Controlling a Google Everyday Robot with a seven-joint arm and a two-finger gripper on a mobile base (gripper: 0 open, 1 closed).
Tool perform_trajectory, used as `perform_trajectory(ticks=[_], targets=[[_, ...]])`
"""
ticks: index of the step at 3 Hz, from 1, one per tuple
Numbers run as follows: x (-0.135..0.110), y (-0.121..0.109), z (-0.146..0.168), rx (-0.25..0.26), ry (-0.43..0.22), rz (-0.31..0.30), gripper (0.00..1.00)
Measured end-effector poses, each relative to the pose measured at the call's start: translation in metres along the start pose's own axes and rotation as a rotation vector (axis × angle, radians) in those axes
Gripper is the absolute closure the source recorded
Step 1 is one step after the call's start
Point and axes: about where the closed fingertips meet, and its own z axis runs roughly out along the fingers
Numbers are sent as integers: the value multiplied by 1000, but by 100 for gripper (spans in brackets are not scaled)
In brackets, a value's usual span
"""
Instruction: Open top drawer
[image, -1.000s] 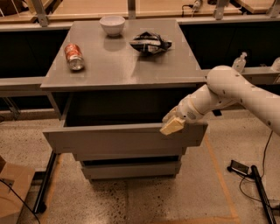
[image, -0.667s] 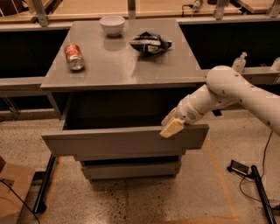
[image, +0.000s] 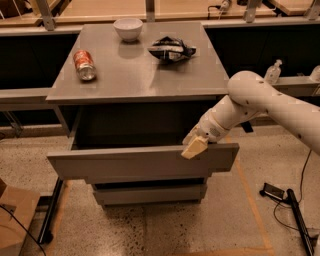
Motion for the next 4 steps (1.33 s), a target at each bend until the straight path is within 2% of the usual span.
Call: perform_trajectory(ticks=[2, 3, 4], targets=[[0, 0, 0, 0, 0, 0, 100], [0, 0, 0, 0, 0, 0, 83], [0, 0, 0, 0, 1, 0, 59]])
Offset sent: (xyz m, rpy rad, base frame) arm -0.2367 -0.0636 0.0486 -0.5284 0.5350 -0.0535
